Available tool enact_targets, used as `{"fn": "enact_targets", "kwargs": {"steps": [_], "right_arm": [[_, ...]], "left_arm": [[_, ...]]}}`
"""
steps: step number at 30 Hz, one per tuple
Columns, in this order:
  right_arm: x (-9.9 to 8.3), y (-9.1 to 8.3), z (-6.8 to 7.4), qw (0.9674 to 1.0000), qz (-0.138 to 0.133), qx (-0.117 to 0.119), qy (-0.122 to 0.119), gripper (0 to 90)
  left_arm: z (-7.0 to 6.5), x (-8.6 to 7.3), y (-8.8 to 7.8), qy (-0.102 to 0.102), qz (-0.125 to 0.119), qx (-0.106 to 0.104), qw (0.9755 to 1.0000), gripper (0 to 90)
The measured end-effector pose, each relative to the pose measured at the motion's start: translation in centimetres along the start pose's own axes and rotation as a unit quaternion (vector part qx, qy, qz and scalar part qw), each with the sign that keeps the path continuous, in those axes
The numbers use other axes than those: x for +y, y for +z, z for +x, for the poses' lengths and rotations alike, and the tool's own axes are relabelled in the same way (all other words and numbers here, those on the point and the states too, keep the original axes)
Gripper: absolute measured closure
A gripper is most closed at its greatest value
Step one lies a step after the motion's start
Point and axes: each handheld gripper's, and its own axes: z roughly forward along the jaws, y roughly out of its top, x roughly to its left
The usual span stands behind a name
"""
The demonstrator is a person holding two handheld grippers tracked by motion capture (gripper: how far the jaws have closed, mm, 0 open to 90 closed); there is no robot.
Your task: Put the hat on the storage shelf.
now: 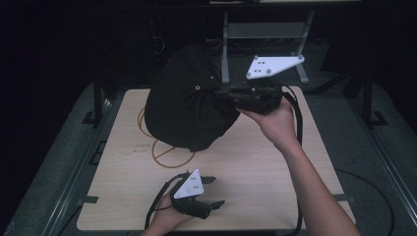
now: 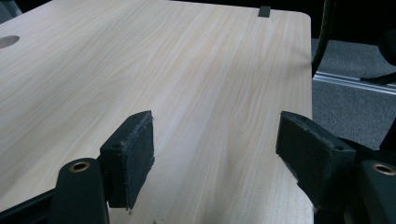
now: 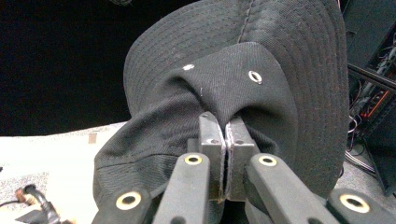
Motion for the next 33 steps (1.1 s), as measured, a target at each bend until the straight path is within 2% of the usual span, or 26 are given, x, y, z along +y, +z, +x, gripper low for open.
{"fn": "enact_targets", "kwargs": {"steps": [4, 10, 14, 17, 28, 29, 33], "right_arm": [[1.4, 1.2, -0.2, 0.9999, 0.009, 0.005, -0.003, 88.3], [3.2, 2.7, -0.8, 0.9998, 0.009, 0.018, 0.004, 88.3], [4.2, 3.6, -1.1, 0.9997, 0.013, 0.023, 0.003, 88.3], [5.2, 4.8, -1.4, 0.9992, 0.026, 0.030, 0.006, 88.3], [6.4, 7.3, -2.1, 0.9986, 0.038, 0.035, 0.010, 88.2], [6.4, 7.5, -2.1, 0.9986, 0.037, 0.035, 0.012, 88.2], [6.6, 8.3, -2.3, 0.9983, 0.042, 0.037, 0.015, 88.2]], "left_arm": [[-0.1, 0.1, 0.0, 0.005, 0.001, -0.002, 1.0000, 27.3], [0.1, 0.2, -0.1, 0.009, -0.003, -0.001, 1.0000, 27.3], [0.3, 0.2, 0.0, 0.007, -0.002, -0.002, 1.0000, 27.3], [0.4, 0.2, 0.1, 0.003, -0.002, -0.003, 1.0000, 27.3], [0.4, 0.3, -0.1, 0.001, -0.008, -0.003, 1.0000, 27.3], [0.5, 0.3, -0.1, 0.008, -0.006, -0.004, 0.9999, 27.3], [0.4, 0.3, -0.1, 0.012, -0.003, -0.004, 0.9999, 27.3]]}}
